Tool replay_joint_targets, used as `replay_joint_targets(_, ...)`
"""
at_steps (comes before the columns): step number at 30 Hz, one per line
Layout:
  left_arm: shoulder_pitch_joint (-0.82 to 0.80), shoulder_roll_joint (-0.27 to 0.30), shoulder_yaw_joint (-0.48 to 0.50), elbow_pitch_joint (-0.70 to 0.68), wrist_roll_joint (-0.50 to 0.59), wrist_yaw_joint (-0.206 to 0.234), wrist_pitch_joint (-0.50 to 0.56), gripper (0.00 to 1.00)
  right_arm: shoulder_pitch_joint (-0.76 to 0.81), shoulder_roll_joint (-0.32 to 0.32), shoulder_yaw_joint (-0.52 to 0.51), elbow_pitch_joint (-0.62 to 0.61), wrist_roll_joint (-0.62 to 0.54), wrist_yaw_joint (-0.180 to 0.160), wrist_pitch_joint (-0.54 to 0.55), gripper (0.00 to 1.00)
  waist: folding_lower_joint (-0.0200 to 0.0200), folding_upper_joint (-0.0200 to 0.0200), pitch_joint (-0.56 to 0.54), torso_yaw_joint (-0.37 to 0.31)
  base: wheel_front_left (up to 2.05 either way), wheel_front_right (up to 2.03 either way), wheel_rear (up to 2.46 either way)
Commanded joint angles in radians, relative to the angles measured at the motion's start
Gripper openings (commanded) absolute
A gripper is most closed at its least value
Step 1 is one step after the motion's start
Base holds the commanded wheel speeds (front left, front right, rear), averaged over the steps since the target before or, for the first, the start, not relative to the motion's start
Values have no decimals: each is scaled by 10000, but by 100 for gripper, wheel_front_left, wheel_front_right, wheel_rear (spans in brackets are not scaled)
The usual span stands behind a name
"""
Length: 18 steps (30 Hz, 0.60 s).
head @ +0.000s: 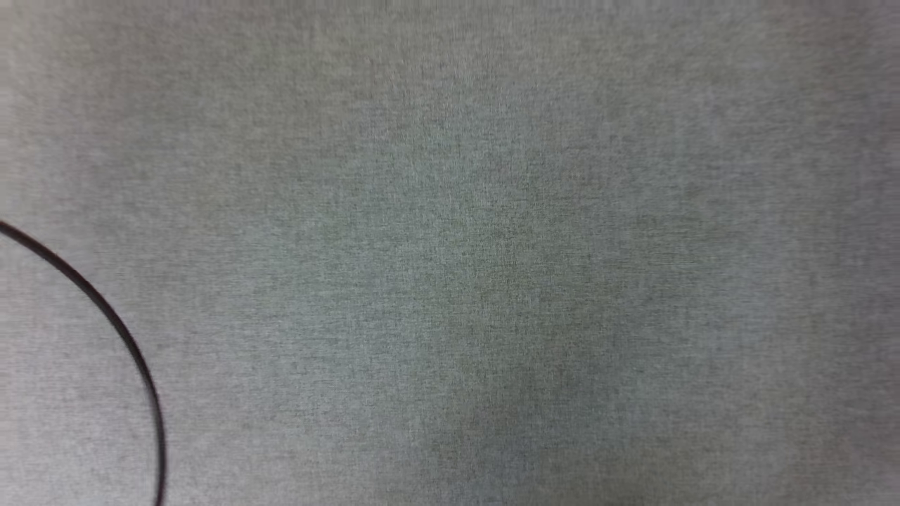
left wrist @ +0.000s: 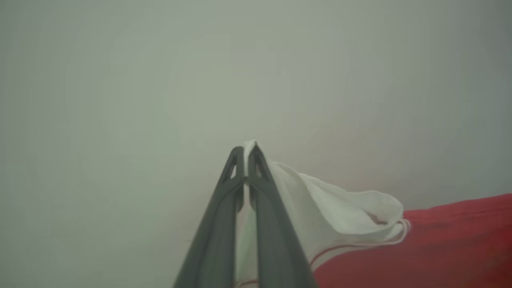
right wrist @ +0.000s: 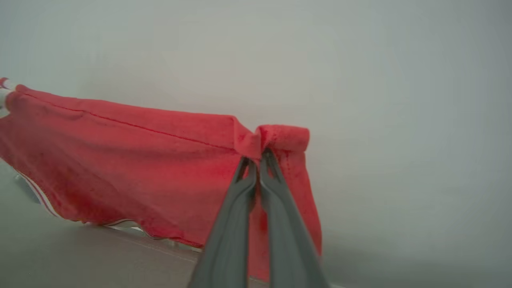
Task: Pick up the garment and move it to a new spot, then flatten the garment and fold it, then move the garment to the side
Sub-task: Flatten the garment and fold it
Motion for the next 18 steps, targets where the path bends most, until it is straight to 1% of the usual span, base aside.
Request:
replay_joint_targets(1, 905, 5, 14, -69, -132, -5, -107, 0, 573, 35, 221, 244, 123, -7, -222, 0, -2, 0, -379, -45, 0, 0, 0)
replay_joint_targets(4, 2571, 31, -129, -337, -172, -11, -160, 0, 1587, -12, 705, 564, 470, -7, -522, 0, -2, 0, -934, -34, 0, 0, 0)
replay_joint_targets(6, 3705, 7, -48, -669, -222, -15, -173, 0, 2265, -130, 1046, 651, 708, -7, -650, 0, -2, 0, -1322, 3, 0, 0, 0)
replay_joint_targets(10, 6324, 12, -58, -1319, -156, -16, -169, 0, 3752, -494, 1735, 649, 1453, -7, -777, 0, -2, 0, -2225, 109, 0, 0, 0)
replay_joint_targets(11, 6968, 17, -218, -1409, -198, -17, -168, 0, 4122, -600, 1886, 618, 1656, -7, -806, 0, -2, 0, -2477, 148, 0, 0, 0)
replay_joint_targets(14, 8631, 276, -502, -1910, -381, -7, -36, 0, 5227, -984, 2352, 407, 2277, -7, -653, 0, -2, 0, -3087, 254, 0, 0, 0)
replay_joint_targets(18, 10732, 649, -900, -2850, -593, 290, 486, 0, 6674, -1562, 2737, -20, 3057, -7, -365, 0, -2, 0, -3835, 423, 0, 0, 0)
